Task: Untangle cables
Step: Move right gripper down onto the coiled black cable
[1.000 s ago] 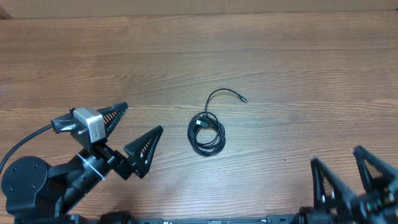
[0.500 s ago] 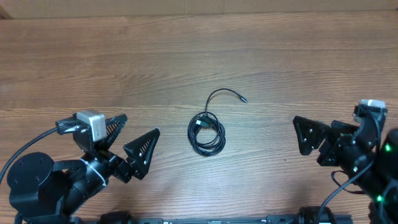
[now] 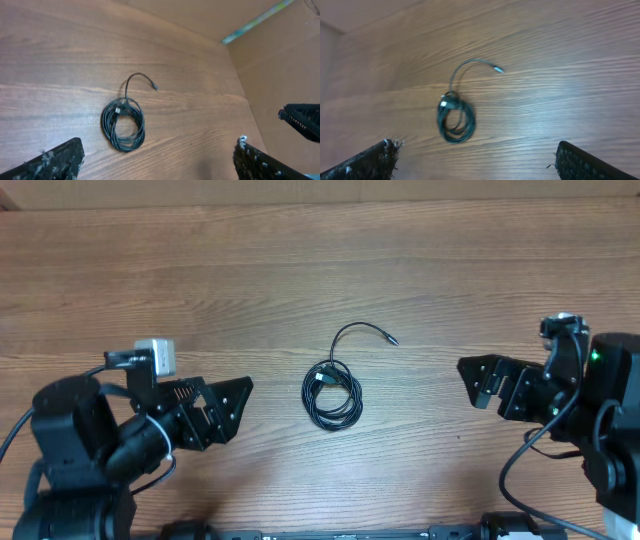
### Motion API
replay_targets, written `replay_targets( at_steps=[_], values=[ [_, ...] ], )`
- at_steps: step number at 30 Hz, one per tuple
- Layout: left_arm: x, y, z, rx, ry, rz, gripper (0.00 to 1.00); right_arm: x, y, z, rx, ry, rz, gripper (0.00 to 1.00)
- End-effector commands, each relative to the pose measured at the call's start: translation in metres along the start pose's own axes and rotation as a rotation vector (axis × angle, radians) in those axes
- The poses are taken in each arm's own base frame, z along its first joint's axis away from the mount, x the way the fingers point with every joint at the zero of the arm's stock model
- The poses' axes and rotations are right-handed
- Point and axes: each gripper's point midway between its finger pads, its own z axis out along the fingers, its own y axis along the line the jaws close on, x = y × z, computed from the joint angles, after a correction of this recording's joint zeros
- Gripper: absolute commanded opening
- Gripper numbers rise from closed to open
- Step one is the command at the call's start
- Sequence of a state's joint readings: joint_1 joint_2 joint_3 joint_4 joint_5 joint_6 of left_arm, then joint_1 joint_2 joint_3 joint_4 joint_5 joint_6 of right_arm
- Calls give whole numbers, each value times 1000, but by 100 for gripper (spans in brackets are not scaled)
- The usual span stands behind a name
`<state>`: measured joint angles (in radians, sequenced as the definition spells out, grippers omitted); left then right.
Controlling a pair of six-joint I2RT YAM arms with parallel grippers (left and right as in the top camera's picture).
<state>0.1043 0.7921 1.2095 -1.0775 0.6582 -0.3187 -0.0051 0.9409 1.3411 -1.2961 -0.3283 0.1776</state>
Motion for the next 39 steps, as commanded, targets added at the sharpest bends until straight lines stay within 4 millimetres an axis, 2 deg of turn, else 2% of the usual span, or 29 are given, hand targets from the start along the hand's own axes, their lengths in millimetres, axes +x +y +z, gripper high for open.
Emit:
replay_targets(
  at_steps=[1, 5, 11, 15, 18, 22, 26, 29, 33, 35, 39],
  values=[
    [-2, -10, 2, 54, 17, 14, 97, -2, 24, 1, -130, 27, -57, 100],
    [-4, -11, 6, 68, 27, 72, 98, 4, 34, 14, -197, 108, -51, 100],
    [2, -5, 11, 59, 68, 106, 96, 23, 62, 43, -277, 258, -166, 100],
    [13, -3, 15, 59, 119, 168, 90, 25, 77, 69, -299, 309, -206, 100],
    [26, 7, 21, -5, 171, 182, 90, 24, 82, 89, -299, 340, -177, 100],
    [37, 11, 27, -66, 215, 227, 88, 28, 77, 112, -278, 400, -158, 100],
    [37, 19, 31, -172, 206, 248, 88, 31, 64, 136, -213, 442, -146, 100],
    [39, 17, 37, -201, 209, 272, 87, 37, 54, 151, -170, 489, -134, 100],
    [44, 14, 50, -227, 235, 286, 86, 42, 48, 168, -148, 527, -117, 100],
    [50, 14, 57, -239, 269, 303, 82, 45, 45, 176, -141, 545, -111, 100],
    [61, 11, 74, -247, 332, 316, 82, 58, 38, 191, -121, 597, -103, 100]
  ],
)
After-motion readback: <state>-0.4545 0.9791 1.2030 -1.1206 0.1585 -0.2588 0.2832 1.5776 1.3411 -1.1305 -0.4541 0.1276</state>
